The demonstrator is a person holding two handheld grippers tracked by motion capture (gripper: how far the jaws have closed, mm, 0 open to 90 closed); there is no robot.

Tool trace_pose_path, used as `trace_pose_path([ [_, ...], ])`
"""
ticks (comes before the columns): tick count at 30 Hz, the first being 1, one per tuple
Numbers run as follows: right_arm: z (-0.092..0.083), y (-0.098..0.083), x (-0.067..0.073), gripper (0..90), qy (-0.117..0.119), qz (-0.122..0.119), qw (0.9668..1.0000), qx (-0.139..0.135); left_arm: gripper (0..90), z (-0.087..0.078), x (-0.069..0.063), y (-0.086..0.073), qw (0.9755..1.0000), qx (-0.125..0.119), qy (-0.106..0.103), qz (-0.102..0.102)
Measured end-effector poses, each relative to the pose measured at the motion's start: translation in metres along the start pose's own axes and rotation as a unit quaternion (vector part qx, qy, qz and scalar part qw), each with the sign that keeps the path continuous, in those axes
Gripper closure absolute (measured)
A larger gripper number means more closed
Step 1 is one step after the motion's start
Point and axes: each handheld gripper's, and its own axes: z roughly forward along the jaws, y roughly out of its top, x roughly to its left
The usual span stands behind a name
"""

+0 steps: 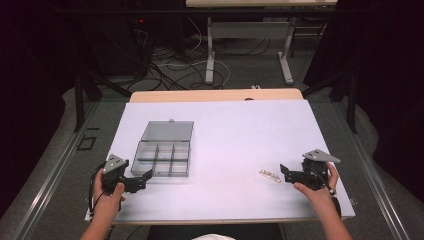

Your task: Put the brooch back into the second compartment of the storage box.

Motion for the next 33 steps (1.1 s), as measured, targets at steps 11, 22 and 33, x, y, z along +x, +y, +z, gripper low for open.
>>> trace_pose_path([
  [11,-0.003,0.006,0.01,1.3,0.01,-0.028,0.9995,-0.006,0.3,-0.002,-0.002,0.0,1.0,-0.001,-0.005,0.004],
  [22,0.005,0.01,0.024,13.8,0.037,-0.092,0.9948,0.026,0.3,-0.003,-0.003,-0.001,0.9999,0.001,-0.008,0.006],
  [33,0.013,0.02,0.04,19.8,0.062,-0.126,0.9887,0.051,0.4,-0.005,-0.003,-0.004,1.0,0.001,-0.006,0.0],
])
